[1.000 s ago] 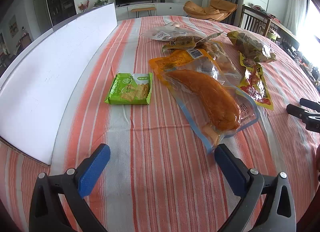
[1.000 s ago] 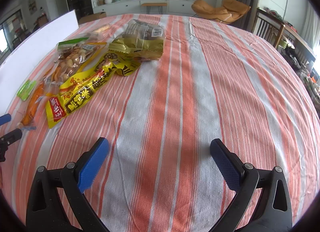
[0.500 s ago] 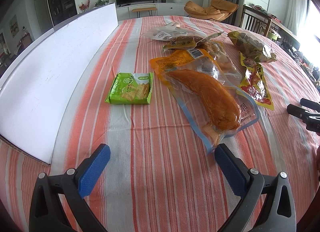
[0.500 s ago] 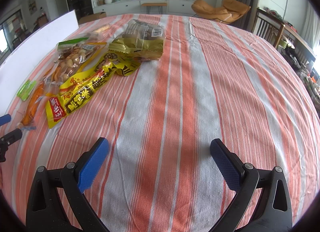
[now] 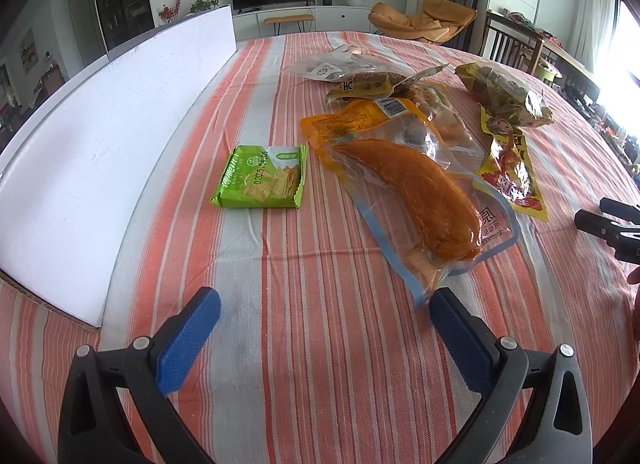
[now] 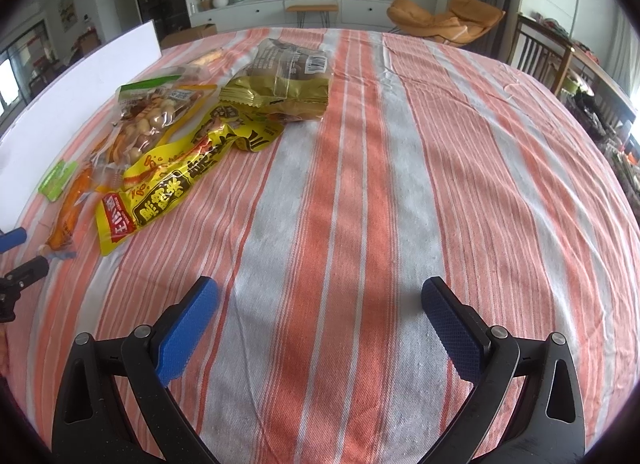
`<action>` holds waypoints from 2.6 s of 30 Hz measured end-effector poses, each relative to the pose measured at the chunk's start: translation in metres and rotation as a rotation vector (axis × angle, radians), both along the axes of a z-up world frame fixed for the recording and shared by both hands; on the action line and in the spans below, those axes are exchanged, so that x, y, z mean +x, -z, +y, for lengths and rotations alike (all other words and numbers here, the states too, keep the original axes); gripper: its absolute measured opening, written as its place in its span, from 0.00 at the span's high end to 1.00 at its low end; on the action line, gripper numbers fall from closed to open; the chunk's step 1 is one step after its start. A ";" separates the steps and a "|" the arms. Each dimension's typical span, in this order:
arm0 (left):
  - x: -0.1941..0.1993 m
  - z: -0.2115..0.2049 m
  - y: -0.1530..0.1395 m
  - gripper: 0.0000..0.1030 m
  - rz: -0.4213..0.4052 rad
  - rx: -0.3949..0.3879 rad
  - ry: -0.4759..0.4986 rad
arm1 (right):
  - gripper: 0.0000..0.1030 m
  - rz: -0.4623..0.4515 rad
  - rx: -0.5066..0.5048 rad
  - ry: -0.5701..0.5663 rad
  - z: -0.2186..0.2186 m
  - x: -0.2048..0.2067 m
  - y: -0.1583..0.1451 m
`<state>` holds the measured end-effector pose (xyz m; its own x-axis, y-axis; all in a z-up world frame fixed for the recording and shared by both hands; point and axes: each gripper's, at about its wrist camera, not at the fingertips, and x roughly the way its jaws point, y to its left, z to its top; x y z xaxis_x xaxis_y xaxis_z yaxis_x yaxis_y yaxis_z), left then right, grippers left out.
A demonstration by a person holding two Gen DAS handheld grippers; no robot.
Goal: Organize snacks
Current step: 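Return both tools over the remaining snacks on the table, then grasp the clear bag of round brown snacks with the right tool, then grasp the green cracker pack with the left tool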
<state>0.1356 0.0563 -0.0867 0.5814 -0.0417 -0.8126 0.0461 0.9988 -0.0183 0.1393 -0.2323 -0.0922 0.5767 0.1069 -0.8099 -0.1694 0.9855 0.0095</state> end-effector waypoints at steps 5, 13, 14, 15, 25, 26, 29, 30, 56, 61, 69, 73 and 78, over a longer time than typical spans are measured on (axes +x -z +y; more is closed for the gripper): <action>0.000 0.000 0.000 0.00 0.000 0.000 0.000 | 0.03 -0.030 0.112 0.024 -0.013 0.012 -0.028; 0.000 0.000 0.000 0.00 0.000 -0.001 0.000 | 0.02 -0.003 0.022 -0.082 0.043 0.113 -0.076; 0.000 0.000 0.000 0.00 0.000 -0.001 -0.001 | 0.02 0.023 -0.023 -0.088 0.052 0.125 -0.069; -0.001 0.000 0.000 0.00 0.000 -0.001 0.000 | 0.02 0.044 -0.076 -0.096 0.060 0.136 -0.061; 0.000 0.000 0.000 0.00 0.000 -0.001 -0.001 | 0.33 0.114 0.027 -0.053 0.026 0.141 -0.046; 0.000 0.000 0.000 0.00 0.000 -0.001 -0.001 | 0.33 0.093 0.024 -0.056 0.024 0.133 -0.049; 0.000 0.000 0.000 0.00 0.000 0.000 -0.001 | 0.32 -0.002 -0.015 -0.039 0.007 0.089 -0.063; -0.001 0.000 -0.001 0.00 0.000 0.001 -0.002 | 0.32 -0.020 -0.032 -0.022 -0.002 0.070 -0.063; 0.012 0.023 -0.017 0.00 0.087 -0.111 0.033 | 0.04 -0.010 -0.005 0.051 -0.014 -0.003 -0.002; 0.052 0.030 -0.021 0.00 0.120 -0.025 0.009 | 0.04 -0.010 -0.006 0.051 -0.014 -0.003 -0.002; 0.093 0.026 -0.013 0.50 0.100 0.020 0.016 | 0.04 -0.010 -0.005 0.051 -0.015 -0.003 -0.002; 0.084 0.027 -0.013 0.47 0.030 0.030 0.067 | 0.04 -0.010 -0.005 0.051 -0.015 -0.004 -0.002; 0.097 0.044 -0.005 0.00 -0.002 0.050 -0.025 | 0.04 -0.010 -0.005 0.051 -0.014 -0.003 -0.002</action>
<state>0.2329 0.1007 -0.0814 0.5833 0.0137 -0.8121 0.0210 0.9993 0.0320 0.1358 -0.2467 -0.0904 0.5894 0.0729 -0.8045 -0.1188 0.9929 0.0029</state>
